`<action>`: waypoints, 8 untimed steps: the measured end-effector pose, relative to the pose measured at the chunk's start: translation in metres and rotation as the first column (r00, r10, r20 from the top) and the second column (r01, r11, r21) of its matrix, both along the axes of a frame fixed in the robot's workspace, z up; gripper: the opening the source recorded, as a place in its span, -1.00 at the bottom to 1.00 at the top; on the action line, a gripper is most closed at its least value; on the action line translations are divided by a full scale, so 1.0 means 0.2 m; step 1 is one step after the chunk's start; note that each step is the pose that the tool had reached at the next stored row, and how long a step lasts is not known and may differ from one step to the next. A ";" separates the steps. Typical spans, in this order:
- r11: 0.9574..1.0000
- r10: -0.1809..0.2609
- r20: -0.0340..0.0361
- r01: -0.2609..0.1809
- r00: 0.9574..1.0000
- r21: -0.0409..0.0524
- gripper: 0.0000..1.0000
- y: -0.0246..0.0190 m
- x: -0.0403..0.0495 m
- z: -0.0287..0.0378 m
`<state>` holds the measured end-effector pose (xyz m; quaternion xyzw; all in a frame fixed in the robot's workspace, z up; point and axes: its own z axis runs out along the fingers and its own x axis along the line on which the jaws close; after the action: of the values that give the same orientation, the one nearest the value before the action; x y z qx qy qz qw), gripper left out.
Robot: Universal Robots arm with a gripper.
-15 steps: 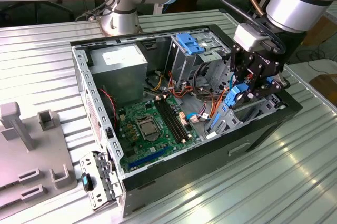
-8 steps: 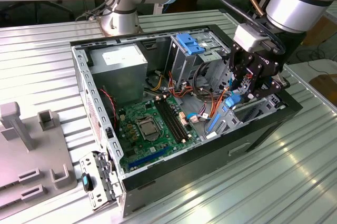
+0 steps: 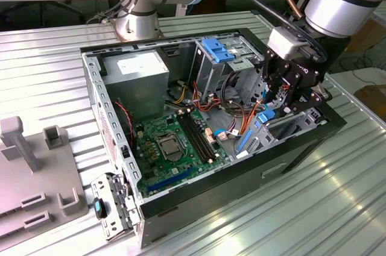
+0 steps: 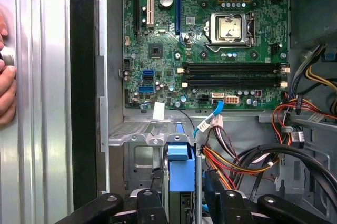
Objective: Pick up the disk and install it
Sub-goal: 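Insert the disk into the insertion slot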
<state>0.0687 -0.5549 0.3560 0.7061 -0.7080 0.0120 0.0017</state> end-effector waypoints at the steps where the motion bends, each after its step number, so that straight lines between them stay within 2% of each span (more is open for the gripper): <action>1: 1.000 0.000 0.000 0.000 1.000 0.000 -0.12 0.000 0.002 0.000; 2: 1.000 0.000 0.000 0.000 1.000 0.000 -0.28 0.000 0.008 -0.001; 3: 1.000 0.000 0.000 0.000 1.000 0.000 -0.53 0.000 0.020 -0.002; 5: 1.000 0.000 0.000 0.000 1.000 0.000 -0.76 0.000 0.063 -0.008; 8: 1.000 0.000 0.000 0.000 1.000 0.000 -0.79 0.000 0.134 -0.017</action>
<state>0.0954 -0.5549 0.3526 0.7062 -0.7080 0.0121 0.0018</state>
